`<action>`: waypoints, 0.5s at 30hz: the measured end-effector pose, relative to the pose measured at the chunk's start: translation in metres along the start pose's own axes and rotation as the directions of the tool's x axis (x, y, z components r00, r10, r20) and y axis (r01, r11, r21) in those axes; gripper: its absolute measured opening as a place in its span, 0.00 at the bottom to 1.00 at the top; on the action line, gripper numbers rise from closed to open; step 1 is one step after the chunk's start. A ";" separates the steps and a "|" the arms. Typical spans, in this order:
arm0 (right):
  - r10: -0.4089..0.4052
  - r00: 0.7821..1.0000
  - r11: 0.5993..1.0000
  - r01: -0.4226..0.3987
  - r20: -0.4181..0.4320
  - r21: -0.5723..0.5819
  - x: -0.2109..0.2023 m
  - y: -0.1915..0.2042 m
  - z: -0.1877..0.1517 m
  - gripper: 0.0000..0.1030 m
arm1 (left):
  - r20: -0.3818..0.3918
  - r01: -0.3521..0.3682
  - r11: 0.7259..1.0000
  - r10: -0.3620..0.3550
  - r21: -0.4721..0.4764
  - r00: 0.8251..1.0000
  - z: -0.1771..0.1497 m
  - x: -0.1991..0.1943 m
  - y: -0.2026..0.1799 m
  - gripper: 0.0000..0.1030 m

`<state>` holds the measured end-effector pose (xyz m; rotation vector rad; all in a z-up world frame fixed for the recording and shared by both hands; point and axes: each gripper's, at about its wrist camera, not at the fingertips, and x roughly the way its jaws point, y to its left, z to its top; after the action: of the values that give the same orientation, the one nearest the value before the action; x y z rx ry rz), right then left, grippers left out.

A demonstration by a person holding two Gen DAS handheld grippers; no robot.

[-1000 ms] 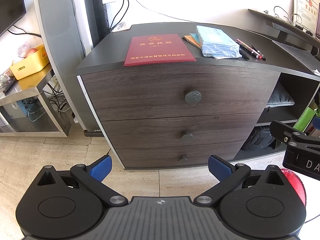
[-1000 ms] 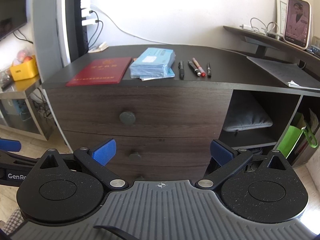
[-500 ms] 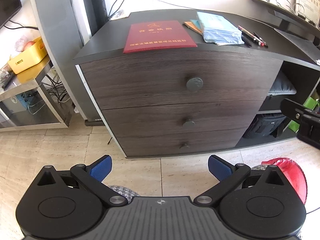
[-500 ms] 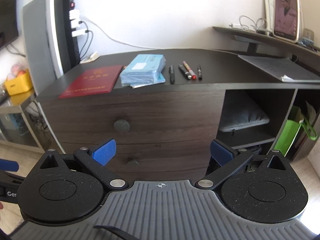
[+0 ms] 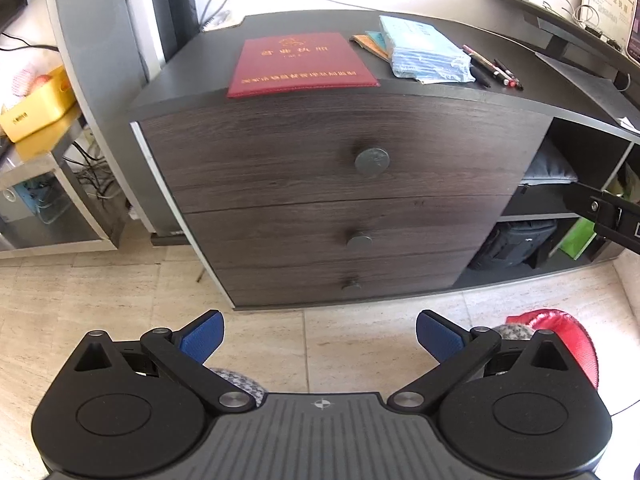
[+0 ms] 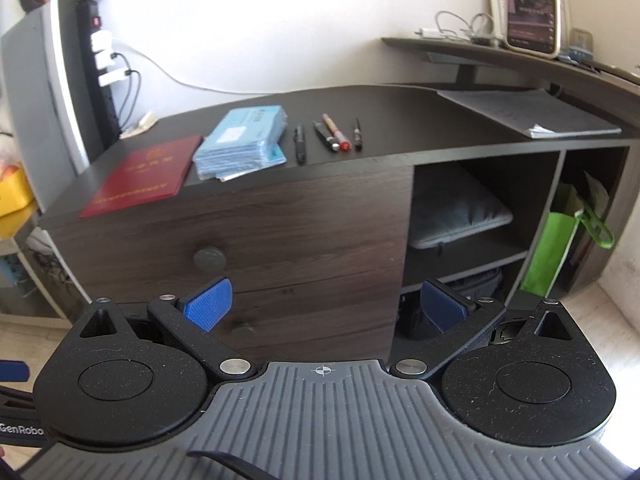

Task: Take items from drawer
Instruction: 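Move the left tool toward the round knob of the top drawer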

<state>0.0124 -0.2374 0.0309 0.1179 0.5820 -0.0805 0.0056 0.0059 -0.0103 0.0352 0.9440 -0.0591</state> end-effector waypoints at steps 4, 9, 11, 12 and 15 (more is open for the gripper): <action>0.065 0.998 0.997 -0.065 -0.001 -0.031 -0.001 -0.002 0.001 1.00 | 0.021 0.016 0.999 -0.017 0.045 1.000 -0.002 -0.001 -0.004 0.99; 0.103 0.995 0.991 -0.101 -0.015 0.087 0.003 -0.015 -0.002 1.00 | 0.034 0.063 0.995 -0.066 0.071 0.997 -0.001 0.001 -0.010 0.99; 0.116 0.992 0.988 -0.111 -0.044 0.109 0.007 -0.018 -0.003 1.00 | 0.033 0.089 0.993 -0.091 0.073 0.995 0.000 0.002 -0.011 0.99; 0.110 0.992 0.991 -0.105 -0.057 0.086 0.009 -0.016 -0.002 1.00 | 0.032 0.098 0.992 -0.101 0.075 0.994 0.001 0.004 -0.012 0.99; 0.087 0.992 0.996 -0.085 -0.087 0.017 0.013 -0.012 -0.001 1.00 | 0.043 0.099 0.992 -0.103 0.081 0.994 0.003 0.008 -0.015 0.99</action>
<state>0.0217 -0.2492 0.0217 0.1596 0.6629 0.0046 0.0122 -0.0096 -0.0152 0.0587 0.8954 -0.1902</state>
